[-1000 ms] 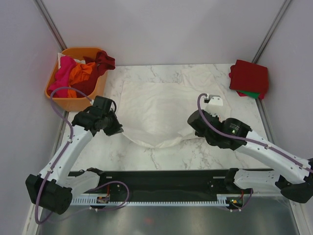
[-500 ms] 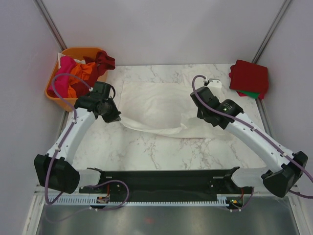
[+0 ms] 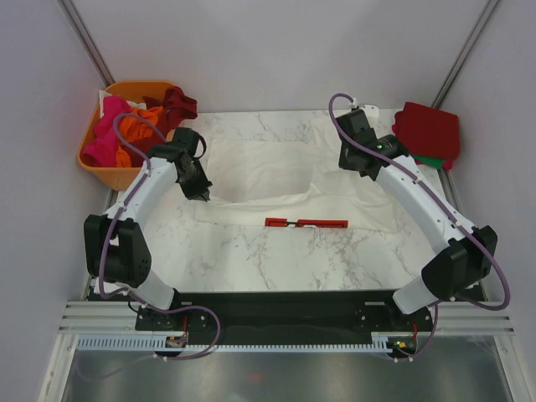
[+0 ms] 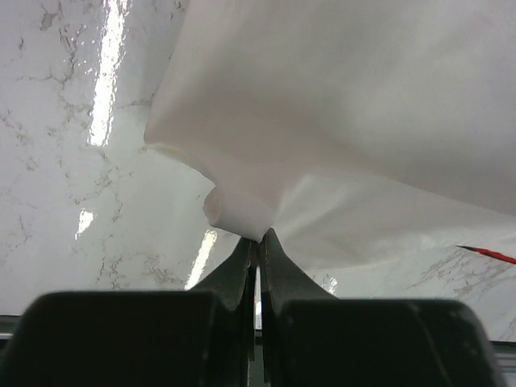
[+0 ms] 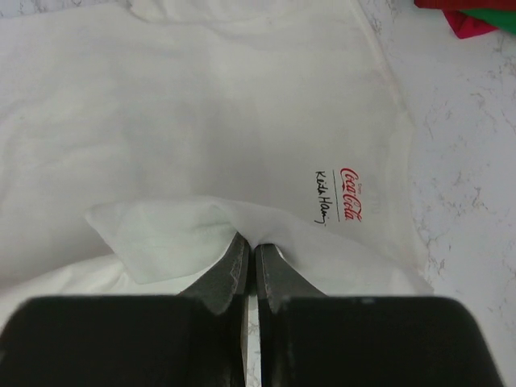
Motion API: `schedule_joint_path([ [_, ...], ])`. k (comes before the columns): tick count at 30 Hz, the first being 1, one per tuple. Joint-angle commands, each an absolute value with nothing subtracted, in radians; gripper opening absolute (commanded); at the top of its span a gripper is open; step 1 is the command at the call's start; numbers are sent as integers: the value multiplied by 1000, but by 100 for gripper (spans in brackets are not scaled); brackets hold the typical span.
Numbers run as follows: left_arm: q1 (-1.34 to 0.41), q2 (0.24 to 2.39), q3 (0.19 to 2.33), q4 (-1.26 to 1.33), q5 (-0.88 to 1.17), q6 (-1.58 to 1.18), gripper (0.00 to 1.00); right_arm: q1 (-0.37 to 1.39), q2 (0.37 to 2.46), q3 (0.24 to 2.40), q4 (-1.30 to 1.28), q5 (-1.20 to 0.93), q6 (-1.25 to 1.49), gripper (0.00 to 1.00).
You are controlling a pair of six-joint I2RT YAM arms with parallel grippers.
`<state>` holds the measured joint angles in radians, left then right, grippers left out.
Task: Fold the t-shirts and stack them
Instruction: Fold the tshirt
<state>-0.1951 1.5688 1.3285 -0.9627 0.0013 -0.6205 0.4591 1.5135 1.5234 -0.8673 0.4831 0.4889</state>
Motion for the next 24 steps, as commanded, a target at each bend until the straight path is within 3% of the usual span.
schedule_joint_path([
  [1,-175,1637,1399,-946,17,-557,2,419,1572,1604,-819,450,430,0],
  [13,-144,1890,1535,-948,6,-532,2,341,1824,1700,-776,364,388,0],
  [15,-137,1925,1557,-948,3,-525,4,328,1868,1716,-772,356,380,6],
  [16,-133,1963,1583,-950,5,-522,5,312,1915,1742,-770,359,379,26],
  [18,-115,2003,1638,-954,11,-515,12,289,1971,1782,-770,359,390,41],
  [19,-109,2047,1663,-960,20,-511,17,261,2029,1837,-772,353,393,63],
  [20,-94,2069,1690,-969,37,-508,36,246,2060,1874,-773,339,394,72],
  [21,-86,2094,1760,-983,37,-509,48,232,2094,1920,-778,341,397,81],
  [22,-81,2112,1794,-1000,35,-506,55,203,2159,2025,-794,333,403,91],
  [24,-68,2157,1903,-1054,37,-502,71,177,2219,2150,-827,292,388,97],
])
